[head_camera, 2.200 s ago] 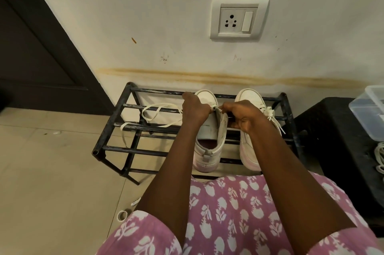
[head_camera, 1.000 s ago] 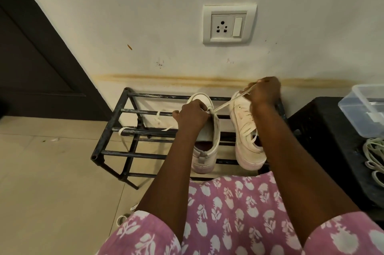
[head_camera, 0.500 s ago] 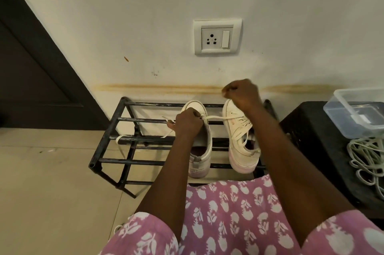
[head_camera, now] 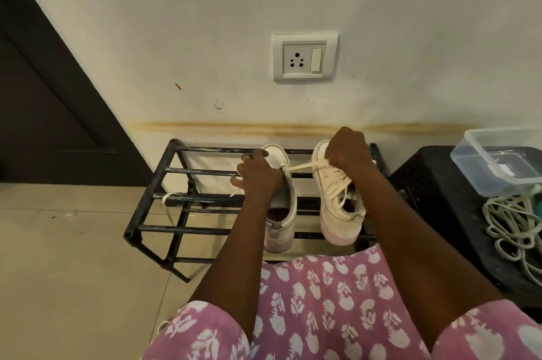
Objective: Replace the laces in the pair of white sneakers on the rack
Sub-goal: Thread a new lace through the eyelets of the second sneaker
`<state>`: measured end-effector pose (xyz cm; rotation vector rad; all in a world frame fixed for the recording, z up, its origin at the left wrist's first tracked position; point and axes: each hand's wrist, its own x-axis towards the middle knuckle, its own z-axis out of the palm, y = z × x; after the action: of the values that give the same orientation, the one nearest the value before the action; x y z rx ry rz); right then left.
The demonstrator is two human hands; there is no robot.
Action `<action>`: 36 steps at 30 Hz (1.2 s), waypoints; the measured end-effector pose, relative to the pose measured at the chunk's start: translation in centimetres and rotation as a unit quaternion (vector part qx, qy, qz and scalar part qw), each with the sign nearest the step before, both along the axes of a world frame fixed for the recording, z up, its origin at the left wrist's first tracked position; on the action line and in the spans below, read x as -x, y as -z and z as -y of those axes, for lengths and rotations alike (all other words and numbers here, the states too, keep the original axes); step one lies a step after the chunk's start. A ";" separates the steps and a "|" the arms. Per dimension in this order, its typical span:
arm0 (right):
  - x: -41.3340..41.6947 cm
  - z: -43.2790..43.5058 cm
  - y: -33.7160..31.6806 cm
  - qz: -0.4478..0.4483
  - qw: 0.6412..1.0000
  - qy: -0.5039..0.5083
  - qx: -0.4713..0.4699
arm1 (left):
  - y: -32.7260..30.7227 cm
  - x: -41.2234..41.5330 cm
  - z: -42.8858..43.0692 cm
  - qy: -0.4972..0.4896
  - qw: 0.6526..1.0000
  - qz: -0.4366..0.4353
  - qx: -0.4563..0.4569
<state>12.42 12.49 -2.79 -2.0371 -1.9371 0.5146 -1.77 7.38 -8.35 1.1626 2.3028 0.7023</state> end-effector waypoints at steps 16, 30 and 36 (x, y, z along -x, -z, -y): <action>4.7 2.1 1.4 -0.048 0.982 -0.176 0.050 | -0.8 0.9 0.6 -0.080 0.993 0.090 0.008; 6.8 0.8 4.2 -0.153 0.985 0.029 0.077 | -0.7 3.9 -0.1 -0.139 0.987 0.067 -0.043; 2.0 0.1 1.6 -0.029 0.994 0.105 -0.014 | -0.6 4.1 -0.2 -0.127 0.987 0.086 -0.046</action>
<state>10.38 12.37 -4.37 -2.1495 -1.6627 0.4876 -5.89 7.59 -7.76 0.8186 2.3129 0.9715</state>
